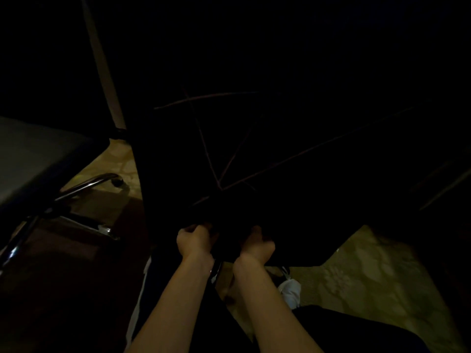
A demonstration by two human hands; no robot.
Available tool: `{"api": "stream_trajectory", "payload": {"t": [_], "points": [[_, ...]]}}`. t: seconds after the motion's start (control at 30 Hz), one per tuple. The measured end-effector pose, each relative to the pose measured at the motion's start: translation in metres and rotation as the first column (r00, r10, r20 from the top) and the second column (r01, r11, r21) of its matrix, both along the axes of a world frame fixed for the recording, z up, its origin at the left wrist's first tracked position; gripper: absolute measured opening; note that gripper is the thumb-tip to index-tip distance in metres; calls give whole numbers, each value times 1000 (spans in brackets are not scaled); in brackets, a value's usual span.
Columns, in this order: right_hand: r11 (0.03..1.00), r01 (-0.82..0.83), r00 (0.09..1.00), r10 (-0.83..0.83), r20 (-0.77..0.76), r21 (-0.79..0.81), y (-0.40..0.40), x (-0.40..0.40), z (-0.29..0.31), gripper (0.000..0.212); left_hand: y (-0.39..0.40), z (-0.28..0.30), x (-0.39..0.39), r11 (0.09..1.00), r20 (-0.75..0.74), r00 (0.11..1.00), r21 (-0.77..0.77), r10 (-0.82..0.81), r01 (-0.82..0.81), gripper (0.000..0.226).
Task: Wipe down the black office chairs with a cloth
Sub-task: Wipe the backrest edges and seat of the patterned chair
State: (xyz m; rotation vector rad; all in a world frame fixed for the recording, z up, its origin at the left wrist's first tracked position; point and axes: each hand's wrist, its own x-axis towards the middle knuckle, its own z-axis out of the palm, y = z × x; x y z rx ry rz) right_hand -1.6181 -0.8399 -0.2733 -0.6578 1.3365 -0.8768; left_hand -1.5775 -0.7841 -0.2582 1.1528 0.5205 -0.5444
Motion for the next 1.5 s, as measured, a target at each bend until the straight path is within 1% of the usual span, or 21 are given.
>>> {"api": "stream_trajectory", "payload": {"t": [0.07,0.1,0.17,0.23,0.33,0.4,0.5,0.63,0.67,0.73,0.8,0.87,0.97,1.07,1.13,1.2,1.27,1.3,1.37,1.47,1.5], "points": [[995,-68,997,65,39,70,7,4,2,17,8,2,4,999,-9,999,-7,-44,44,21],[993,-88,995,83,60,80,11,7,6,16,13,4,9,998,2,998,-15,-59,59,20],[995,-67,991,57,119,80,17,18,14,22,22,10,24,997,44,997,-20,-70,71,17],[987,-97,987,79,141,126,24,30,17,19,28,9,40,997,77,994,-21,-71,73,17],[963,-158,975,118,186,220,38,39,19,31,39,-5,51,997,90,993,5,-79,79,16],[947,-189,967,133,218,261,46,43,21,31,47,-17,55,997,96,992,22,-79,77,17],[945,-171,964,102,247,279,51,48,31,29,54,-19,67,996,115,989,-9,-87,89,19],[961,-154,945,75,319,228,58,51,58,34,57,7,83,987,161,986,-141,-50,73,7],[966,-156,935,76,347,207,59,53,68,31,59,18,86,981,187,982,-182,-37,72,11],[975,-158,913,84,399,156,61,57,92,18,61,42,91,969,265,964,-235,-13,78,15],[985,-140,892,83,444,96,62,60,109,11,62,63,93,967,325,945,-244,12,71,20],[994,-98,884,65,464,48,63,63,117,6,60,67,94,972,361,933,-221,10,75,27],[997,-69,907,48,419,35,64,61,102,6,56,48,88,979,303,953,-192,-12,73,36],[997,-54,939,34,341,50,63,56,70,9,55,16,78,992,222,974,-112,-39,65,36],[998,-45,959,31,282,45,63,51,52,15,53,-4,73,995,194,977,-40,-85,94,37],[998,-33,967,19,252,55,60,47,46,20,51,-10,70,992,180,976,-12,-125,129,40],[997,-32,967,14,256,66,56,43,51,22,49,0,68,993,177,980,-50,-94,104,37],[998,-25,968,9,250,62,53,41,58,19,47,8,67,994,182,981,-77,-66,81,36],[999,-23,967,13,253,37,49,38,77,6,43,32,62,988,216,976,-143,-22,54,34],[998,-22,943,38,330,-50,45,31,113,12,39,68,55,972,312,950,-228,21,53,31],[995,-22,936,54,349,-95,42,27,122,8,37,78,53,969,351,936,-242,36,54,29]]}}
